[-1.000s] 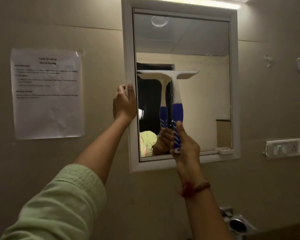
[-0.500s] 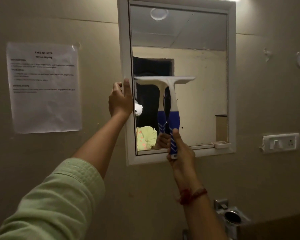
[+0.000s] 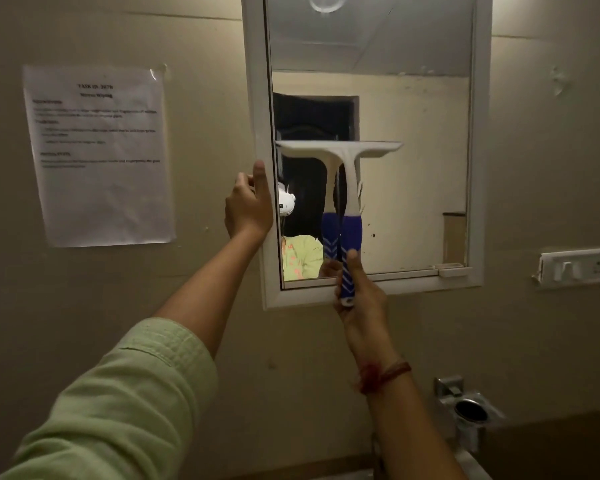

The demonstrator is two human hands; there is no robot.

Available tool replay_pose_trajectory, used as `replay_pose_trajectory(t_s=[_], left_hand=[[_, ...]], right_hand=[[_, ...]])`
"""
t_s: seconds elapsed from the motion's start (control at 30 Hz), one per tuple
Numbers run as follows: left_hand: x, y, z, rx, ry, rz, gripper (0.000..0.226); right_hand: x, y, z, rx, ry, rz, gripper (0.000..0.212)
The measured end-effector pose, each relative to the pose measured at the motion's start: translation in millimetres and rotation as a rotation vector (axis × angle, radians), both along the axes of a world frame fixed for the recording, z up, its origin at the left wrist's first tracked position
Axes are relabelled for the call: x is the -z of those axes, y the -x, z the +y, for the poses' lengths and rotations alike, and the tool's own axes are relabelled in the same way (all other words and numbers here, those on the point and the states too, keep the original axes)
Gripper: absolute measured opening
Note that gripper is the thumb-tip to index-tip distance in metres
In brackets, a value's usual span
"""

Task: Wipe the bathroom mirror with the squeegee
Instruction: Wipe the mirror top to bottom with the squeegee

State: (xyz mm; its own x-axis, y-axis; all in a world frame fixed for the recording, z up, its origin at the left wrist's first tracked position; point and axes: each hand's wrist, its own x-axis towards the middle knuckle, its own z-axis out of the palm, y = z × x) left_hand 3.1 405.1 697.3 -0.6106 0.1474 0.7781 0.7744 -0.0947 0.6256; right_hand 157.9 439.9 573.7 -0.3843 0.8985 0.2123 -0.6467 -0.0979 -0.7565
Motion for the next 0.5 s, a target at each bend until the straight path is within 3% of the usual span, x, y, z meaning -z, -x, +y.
replay_pose_trajectory(t_s=[0.17, 0.27, 0.5], left_hand=[[0, 1, 1, 0.014, 0.003, 0.009, 0.051], [0, 1, 1, 0.011, -0.002, 0.008, 0.050], [1, 0, 0, -0.001, -0.013, 0.008, 0.048]], right_hand=[[35, 0, -3, -0.028, 0.068, -0.076, 0.060], [51, -4, -6, -0.033, 0.088, -0.092, 0.053], [-6, -7, 4, -0.038, -0.051, -0.034, 0.053]])
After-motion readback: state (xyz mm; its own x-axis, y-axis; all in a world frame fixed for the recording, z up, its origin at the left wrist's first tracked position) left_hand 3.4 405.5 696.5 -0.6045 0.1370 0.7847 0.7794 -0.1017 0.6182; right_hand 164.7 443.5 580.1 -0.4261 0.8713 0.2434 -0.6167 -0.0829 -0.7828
